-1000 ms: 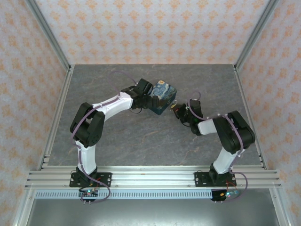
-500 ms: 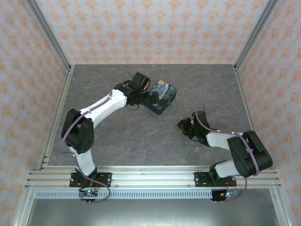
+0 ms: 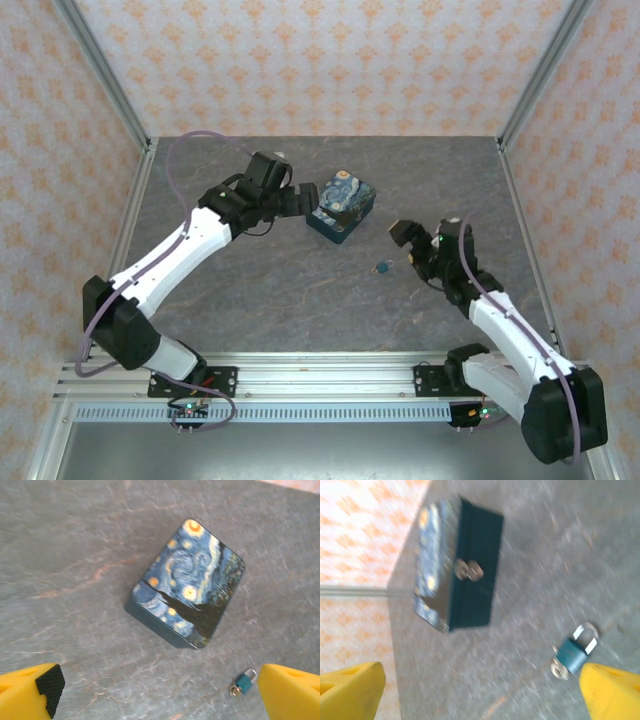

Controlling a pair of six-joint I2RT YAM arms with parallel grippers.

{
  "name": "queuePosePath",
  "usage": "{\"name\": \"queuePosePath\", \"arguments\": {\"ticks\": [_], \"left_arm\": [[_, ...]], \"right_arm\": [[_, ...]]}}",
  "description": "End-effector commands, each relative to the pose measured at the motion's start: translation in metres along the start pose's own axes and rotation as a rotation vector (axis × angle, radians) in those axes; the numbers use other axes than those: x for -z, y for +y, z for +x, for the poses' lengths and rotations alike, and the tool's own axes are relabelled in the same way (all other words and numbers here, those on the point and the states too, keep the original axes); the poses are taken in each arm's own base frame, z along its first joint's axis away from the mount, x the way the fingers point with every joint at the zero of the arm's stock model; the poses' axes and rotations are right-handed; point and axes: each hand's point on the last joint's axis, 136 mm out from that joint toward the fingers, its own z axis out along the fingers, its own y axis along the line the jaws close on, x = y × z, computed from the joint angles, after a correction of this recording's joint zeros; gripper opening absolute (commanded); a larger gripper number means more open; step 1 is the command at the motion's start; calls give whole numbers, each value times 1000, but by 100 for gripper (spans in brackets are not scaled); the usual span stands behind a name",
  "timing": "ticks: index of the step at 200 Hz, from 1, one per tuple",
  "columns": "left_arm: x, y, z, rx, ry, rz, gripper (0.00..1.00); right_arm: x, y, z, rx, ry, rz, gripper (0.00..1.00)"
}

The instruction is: Unlock the padlock with the key

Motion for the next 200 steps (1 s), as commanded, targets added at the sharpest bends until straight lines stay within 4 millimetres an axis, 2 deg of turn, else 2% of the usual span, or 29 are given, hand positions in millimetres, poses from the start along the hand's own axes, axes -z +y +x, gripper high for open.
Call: {"name": "queuePosePath", "arguments": {"ticks": [1, 19, 36, 56, 66, 77, 87, 102, 122, 155, 172, 200], "left_arm": [[21, 31, -25, -34, -185, -160, 100], [34, 50, -40, -61, -324, -244, 100], [41, 64, -51, -124, -425, -326, 100], [38, 84, -57, -231, -466, -441, 100], [35, 104, -58, -209, -477, -489, 100], [32, 131, -57, -138, -496, -510, 100], [29, 151, -52, -107, -519, -524, 100], [25, 169, -46, -133, -547, -559, 100], [9, 190, -37, -170, -526, -614, 100], [-6, 224, -6, -149, -495, -712, 100], [-6, 238, 11, -137, -495, -757, 100], [-14, 257, 26, -113, -531, -739, 100]], "right_arm": [[20, 0, -39, 121, -137, 154, 99], [29, 13, -75, 202, -273, 210, 99], [29, 21, -104, 308, -388, 249, 99], [31, 19, -137, 352, -581, 301, 99], [34, 15, -152, 386, -683, 326, 99], [36, 2, -165, 420, -771, 392, 99], [37, -17, -178, 423, -799, 474, 99], [34, -51, -191, 402, -770, 602, 99], [26, -83, -196, 408, -739, 700, 99], [17, -114, -188, 457, -687, 777, 99], [14, -124, -183, 462, -675, 782, 99], [1, -127, -177, 520, -663, 719, 99]]}}
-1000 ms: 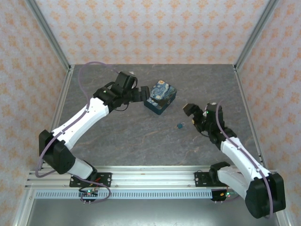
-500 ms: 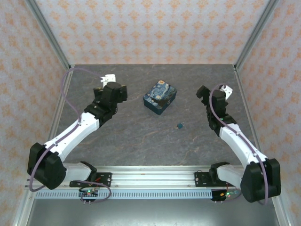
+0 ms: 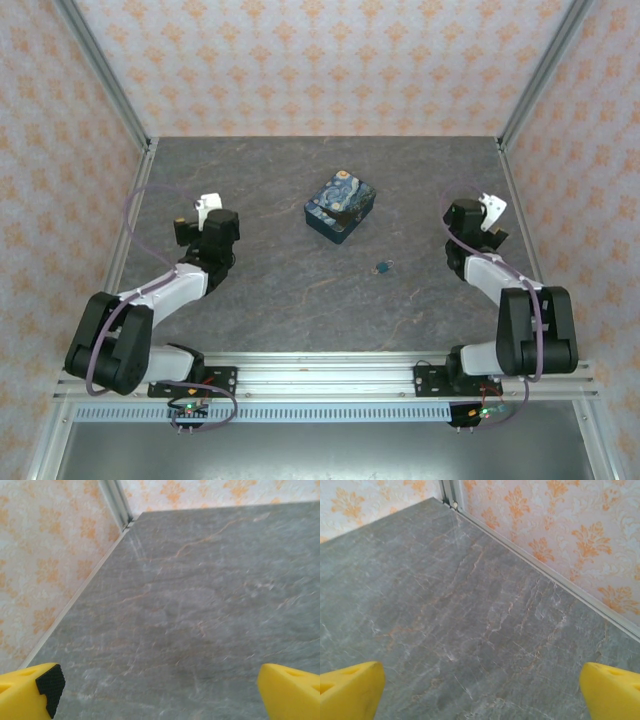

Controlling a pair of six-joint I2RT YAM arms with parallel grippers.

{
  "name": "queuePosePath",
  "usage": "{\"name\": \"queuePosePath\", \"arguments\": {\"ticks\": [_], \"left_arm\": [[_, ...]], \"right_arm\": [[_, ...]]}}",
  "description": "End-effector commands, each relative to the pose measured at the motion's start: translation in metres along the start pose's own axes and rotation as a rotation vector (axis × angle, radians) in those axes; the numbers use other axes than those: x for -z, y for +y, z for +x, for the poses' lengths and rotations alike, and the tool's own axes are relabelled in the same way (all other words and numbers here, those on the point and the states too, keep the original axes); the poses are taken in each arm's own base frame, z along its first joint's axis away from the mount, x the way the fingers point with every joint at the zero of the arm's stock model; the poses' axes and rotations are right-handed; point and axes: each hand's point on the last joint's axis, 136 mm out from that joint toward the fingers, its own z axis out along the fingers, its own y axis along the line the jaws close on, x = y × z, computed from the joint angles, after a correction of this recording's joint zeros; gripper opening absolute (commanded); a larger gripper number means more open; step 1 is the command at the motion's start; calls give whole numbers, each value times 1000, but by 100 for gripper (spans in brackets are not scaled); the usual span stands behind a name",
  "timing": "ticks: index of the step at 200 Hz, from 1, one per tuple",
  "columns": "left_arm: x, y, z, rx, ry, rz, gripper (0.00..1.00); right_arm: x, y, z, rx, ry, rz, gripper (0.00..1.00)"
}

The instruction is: Unlock the padlock with the key

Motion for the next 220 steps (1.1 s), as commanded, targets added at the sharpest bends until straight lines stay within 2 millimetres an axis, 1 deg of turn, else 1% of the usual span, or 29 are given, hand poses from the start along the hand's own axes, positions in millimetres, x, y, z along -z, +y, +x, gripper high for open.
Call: {"name": "queuePosePath", "arguments": {"ticks": [1, 10, 22, 28, 32, 39, 52, 64, 70, 79, 81, 91, 96, 100, 106, 112, 119, 129, 140, 175, 191, 205, 220], "left_arm": [[-8, 16, -5, 87, -94, -47, 100], [-13, 14, -1, 97, -100, -12, 100], [-20, 7, 5, 102, -92, 58, 100], [-24, 0, 8, 99, -86, 107, 100], [-26, -4, 10, 96, -80, 141, 100], [-30, -12, 13, 87, -69, 198, 100], [-34, -27, 16, 55, -46, 278, 100], [-35, -30, 18, 63, -33, 327, 100], [-36, -32, 19, 66, -37, 340, 100], [-36, -31, 20, 73, -37, 350, 100], [-36, -31, 21, 73, -37, 350, 100], [-36, -31, 21, 75, -36, 351, 100], [-37, -31, 21, 75, -36, 350, 100], [-37, -31, 21, 74, -35, 351, 100], [-37, -31, 21, 74, -34, 350, 100], [-37, -31, 21, 76, -34, 351, 100], [-37, -30, 21, 80, -32, 352, 100], [-38, -31, 21, 80, -31, 353, 100], [-38, -30, 21, 80, -31, 352, 100], [-38, -30, 21, 80, -32, 351, 100], [-38, -30, 21, 81, -33, 351, 100], [-38, -30, 22, 80, -30, 351, 100], [-38, -30, 21, 81, -30, 351, 100]], "right_arm": [[-4, 4, -3, 18, -66, -41, 99], [-4, 4, -2, 10, -83, -60, 99], [-5, 9, 7, 17, -70, -107, 99], [-5, 12, 9, 14, -86, -130, 99], [-5, 12, 14, 17, -84, -139, 99], [-3, 13, 13, 12, -110, -157, 99], [0, 15, 15, 17, -99, -181, 99], [3, 25, 19, 40, -106, -250, 99], [5, 33, 23, 61, -103, -300, 99], [5, 39, 31, 77, -113, -351, 99], [3, 39, 36, 82, -105, -355, 99], [3, 44, 35, 75, -150, -386, 99], [4, 46, 36, 87, -131, -395, 99], [3, 46, 42, 107, -88, -392, 99], [0, 49, 42, 119, -62, -388, 99], [-3, 51, 39, 109, -74, -389, 99], [-5, 52, 40, 111, -65, -388, 99], [-5, 51, 41, 122, -43, -382, 99], [-4, 53, 39, 114, -63, -389, 99], [-2, 49, 40, 121, -68, -377, 99], [0, 55, 41, 145, -67, -393, 99], [5, 61, 44, 175, -76, -426, 99], [1, 65, 46, 190, -44, -429, 99]]}}
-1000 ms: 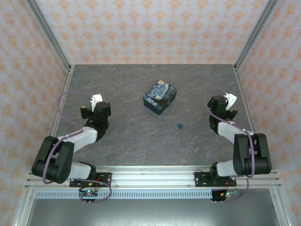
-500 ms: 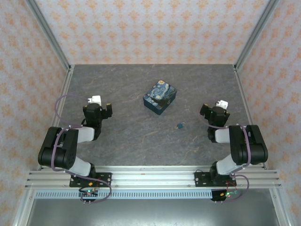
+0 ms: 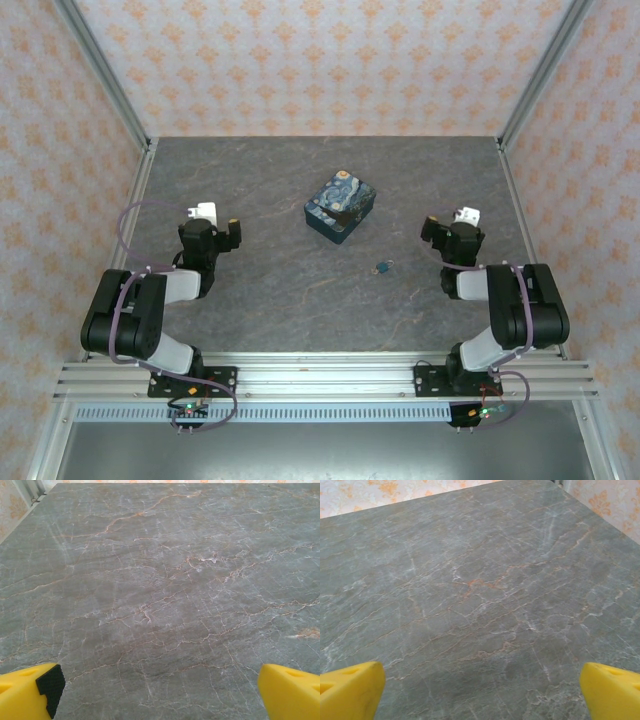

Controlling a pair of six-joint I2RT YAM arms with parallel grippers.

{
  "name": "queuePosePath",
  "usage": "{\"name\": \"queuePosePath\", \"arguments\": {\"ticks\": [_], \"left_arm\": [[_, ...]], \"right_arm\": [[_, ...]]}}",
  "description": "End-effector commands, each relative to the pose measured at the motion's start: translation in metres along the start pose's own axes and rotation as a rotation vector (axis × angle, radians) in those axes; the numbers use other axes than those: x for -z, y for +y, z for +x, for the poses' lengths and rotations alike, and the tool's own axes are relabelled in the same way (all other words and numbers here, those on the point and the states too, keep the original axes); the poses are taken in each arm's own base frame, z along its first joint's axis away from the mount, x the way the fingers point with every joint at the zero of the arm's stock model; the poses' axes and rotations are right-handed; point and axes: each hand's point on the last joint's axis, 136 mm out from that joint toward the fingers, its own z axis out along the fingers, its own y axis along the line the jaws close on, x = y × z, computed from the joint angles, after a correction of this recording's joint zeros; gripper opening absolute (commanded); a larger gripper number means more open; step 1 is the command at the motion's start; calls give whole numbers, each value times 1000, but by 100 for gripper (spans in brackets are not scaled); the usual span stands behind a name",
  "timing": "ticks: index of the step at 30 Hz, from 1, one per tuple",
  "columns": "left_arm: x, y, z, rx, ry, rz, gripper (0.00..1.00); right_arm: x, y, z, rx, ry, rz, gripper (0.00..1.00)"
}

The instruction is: Unlock the padlock with the key

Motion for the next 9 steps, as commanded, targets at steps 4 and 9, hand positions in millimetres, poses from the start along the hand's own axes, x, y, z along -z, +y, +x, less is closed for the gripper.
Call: {"name": "queuePosePath", "arguments": {"ticks": [4, 9], "left_arm": [[-2, 2, -13, 1, -40, -1, 100], [-2, 2, -13, 1, -42, -3, 100]], "right_arm": [[-5, 6, -10, 9, -2, -36, 99], [-2, 5, -11, 6, -16, -38, 99]]}}
